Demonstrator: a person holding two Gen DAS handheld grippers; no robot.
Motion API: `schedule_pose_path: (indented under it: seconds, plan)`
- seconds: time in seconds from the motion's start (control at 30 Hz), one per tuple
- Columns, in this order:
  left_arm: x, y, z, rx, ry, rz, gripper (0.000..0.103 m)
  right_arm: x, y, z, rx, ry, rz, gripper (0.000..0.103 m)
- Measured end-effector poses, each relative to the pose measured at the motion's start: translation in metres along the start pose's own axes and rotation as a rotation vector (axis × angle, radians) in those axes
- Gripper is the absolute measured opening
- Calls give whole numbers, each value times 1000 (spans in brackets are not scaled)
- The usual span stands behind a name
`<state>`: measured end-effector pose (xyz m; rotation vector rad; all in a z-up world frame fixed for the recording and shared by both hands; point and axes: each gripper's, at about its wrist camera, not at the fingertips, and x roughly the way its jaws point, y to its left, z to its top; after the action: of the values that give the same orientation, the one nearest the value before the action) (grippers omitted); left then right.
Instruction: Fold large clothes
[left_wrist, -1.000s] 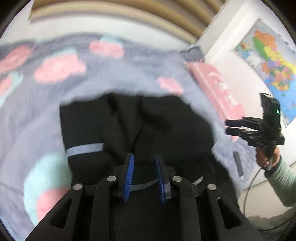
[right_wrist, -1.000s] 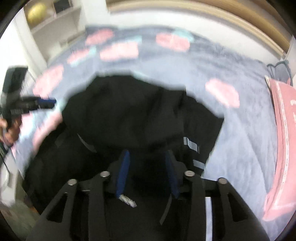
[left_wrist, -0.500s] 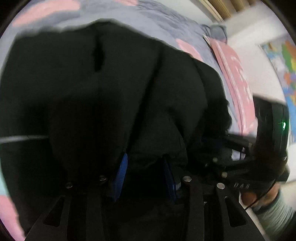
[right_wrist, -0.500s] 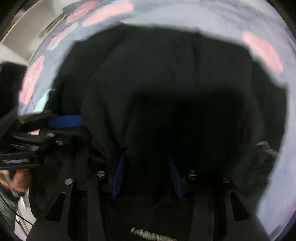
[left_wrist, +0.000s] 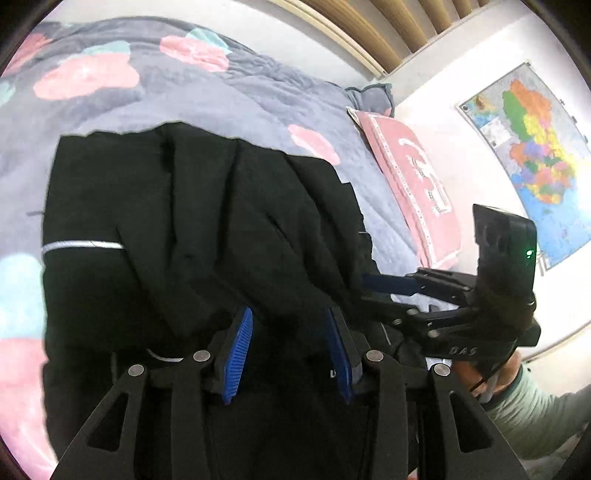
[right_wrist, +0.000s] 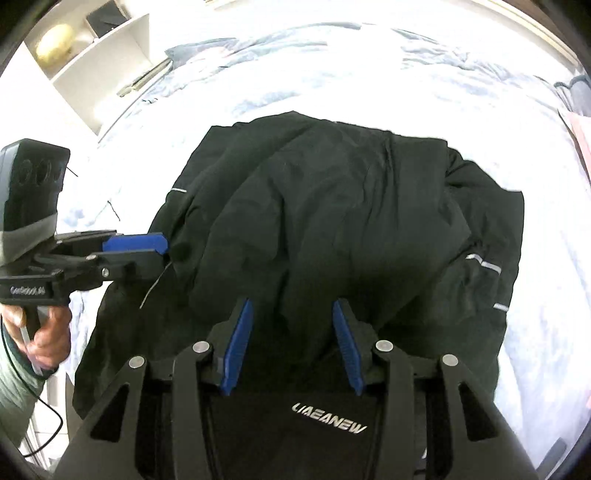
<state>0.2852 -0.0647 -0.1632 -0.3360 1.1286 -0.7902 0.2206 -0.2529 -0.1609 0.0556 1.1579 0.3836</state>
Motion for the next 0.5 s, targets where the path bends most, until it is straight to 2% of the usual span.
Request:
schedule_pose_path:
  seconds: [0.07, 0.13, 0.2, 0.27, 0.4, 0.5]
  plan:
    - [20, 12, -2, -30, 25, 39, 42, 25, -1, -1, 5, 40, -46, 48]
    - [50, 36, -8, -103, 81, 91, 42, 50, -12, -5, 33, 94, -50, 47]
    - [71, 57, -15, -161, 114, 68, 42, 71, -20, -13, 54, 126, -46, 47]
    - [71, 66, -20, -183, 82, 27, 42, 74, -21, -20, 48, 82, -46, 47]
    - [57, 61, -31, -126, 30, 17, 42, 69, -23, -28, 38, 27, -36, 47]
    - [39, 42, -41, -44, 8, 69, 42, 56, -24, -38, 18, -11, -27, 47]
